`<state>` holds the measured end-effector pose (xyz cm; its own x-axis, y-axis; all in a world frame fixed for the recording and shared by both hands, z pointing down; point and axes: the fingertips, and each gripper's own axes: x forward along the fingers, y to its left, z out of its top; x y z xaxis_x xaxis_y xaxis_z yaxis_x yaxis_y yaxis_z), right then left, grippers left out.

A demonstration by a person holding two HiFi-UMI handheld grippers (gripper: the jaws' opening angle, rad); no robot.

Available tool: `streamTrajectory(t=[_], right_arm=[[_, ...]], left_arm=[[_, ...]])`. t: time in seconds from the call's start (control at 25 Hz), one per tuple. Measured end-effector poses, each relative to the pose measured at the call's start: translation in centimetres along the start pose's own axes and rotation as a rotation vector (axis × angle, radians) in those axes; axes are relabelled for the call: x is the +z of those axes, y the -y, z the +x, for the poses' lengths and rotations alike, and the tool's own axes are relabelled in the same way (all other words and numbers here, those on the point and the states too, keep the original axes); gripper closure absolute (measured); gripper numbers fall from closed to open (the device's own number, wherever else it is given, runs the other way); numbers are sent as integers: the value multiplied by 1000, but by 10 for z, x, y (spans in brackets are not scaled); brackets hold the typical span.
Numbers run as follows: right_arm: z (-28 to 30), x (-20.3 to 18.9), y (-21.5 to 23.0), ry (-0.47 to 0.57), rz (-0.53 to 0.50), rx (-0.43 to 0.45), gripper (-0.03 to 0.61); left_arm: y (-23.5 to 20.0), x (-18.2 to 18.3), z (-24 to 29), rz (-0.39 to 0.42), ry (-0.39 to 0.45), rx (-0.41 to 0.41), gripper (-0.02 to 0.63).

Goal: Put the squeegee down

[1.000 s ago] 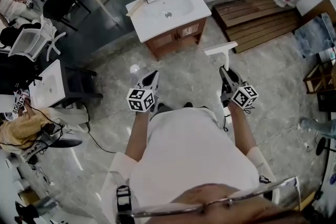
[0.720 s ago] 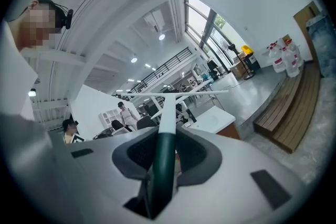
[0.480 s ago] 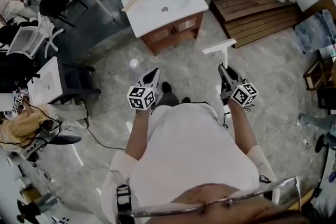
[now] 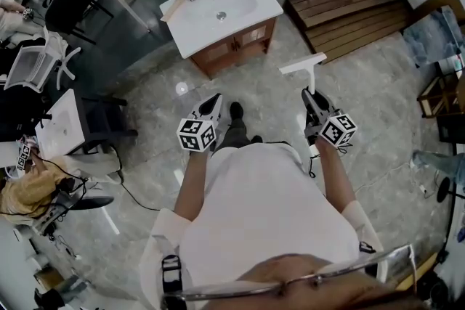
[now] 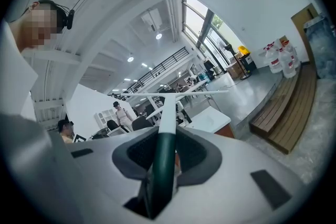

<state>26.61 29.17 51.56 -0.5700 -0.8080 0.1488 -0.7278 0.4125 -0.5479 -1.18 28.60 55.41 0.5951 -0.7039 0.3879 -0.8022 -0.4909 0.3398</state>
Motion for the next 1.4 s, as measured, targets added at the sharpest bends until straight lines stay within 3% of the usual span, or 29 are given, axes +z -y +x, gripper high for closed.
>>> streamTrajectory(t=[1.04, 1.4], right_arm=[[164, 54, 45, 3, 3, -128, 482], [202, 55, 57, 16, 11, -176, 482]], left_arm=[[-136, 100, 142, 20, -55, -138, 609], [-172, 118, 172, 30, -74, -175, 609]])
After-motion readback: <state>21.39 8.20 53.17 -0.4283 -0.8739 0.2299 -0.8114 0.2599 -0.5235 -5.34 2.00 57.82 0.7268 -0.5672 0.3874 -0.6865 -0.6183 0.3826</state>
